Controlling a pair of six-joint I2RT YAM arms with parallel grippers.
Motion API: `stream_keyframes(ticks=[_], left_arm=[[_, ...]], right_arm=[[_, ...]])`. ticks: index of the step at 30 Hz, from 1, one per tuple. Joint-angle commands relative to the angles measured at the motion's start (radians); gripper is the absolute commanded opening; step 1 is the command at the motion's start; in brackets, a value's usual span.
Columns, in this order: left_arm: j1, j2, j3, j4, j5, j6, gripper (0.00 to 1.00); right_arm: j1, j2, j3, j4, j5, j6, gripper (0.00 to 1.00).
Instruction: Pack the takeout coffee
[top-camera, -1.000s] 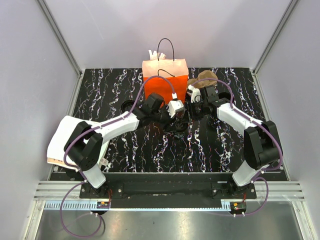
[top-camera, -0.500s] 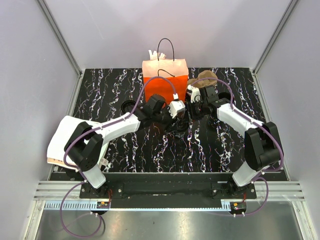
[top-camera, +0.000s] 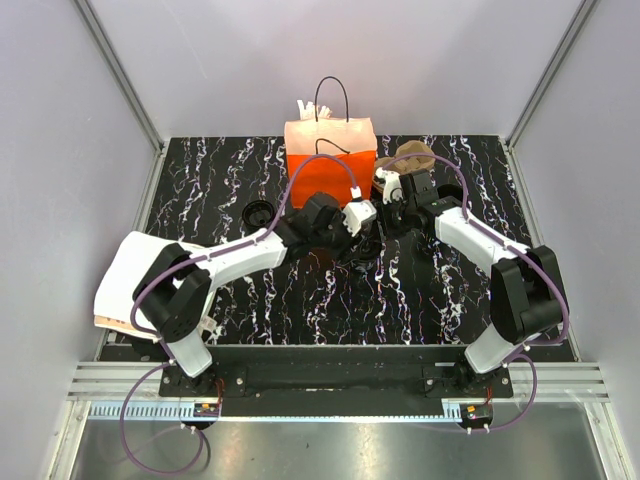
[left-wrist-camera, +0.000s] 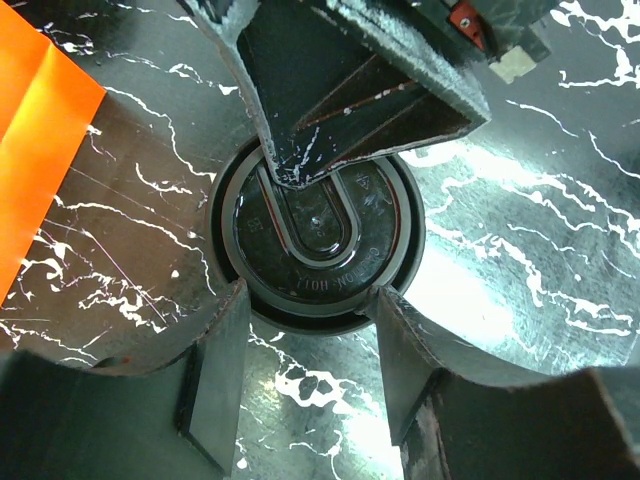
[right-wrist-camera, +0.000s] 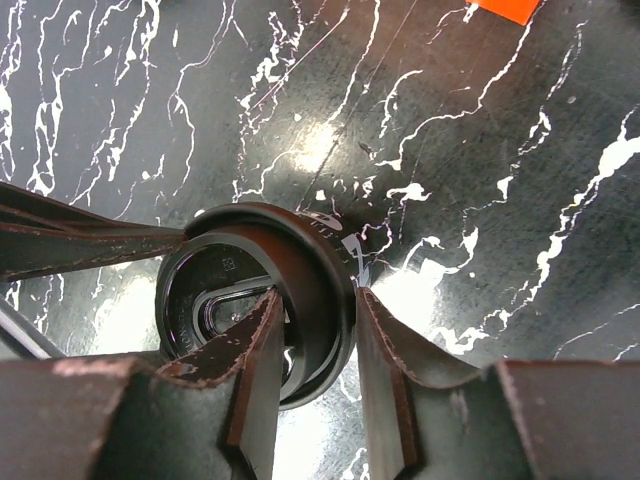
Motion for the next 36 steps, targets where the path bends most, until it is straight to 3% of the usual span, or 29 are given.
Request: stream_keyframes(ticks=[1, 14, 23, 36], left_arm=[[-0.034, 0.132, -0.119, -0.156, -0.108, 0.013, 0.00], [0.003, -0.030, -0.031, -0.221, 0.001, 0.079, 0.00], [0.003, 0.030, -0.047, -0.185, -0.012, 0.070, 0.00], [0.002, 0.110, 0.074, -0.224, -0.060, 0.025, 0.00]], right_arm=[[0.061, 0.016, -0.045, -0.065, -0.033, -0.007, 0.38], [0.061, 0.004, -0.054, -0.067, -0.028, -0.042, 0.38], [0.061, 0.010, -0.053, -0.067, -0.028, -0.045, 0.38], [0.061, 0.039, -0.051, -0.065, -0.033, -0.051, 0.38]])
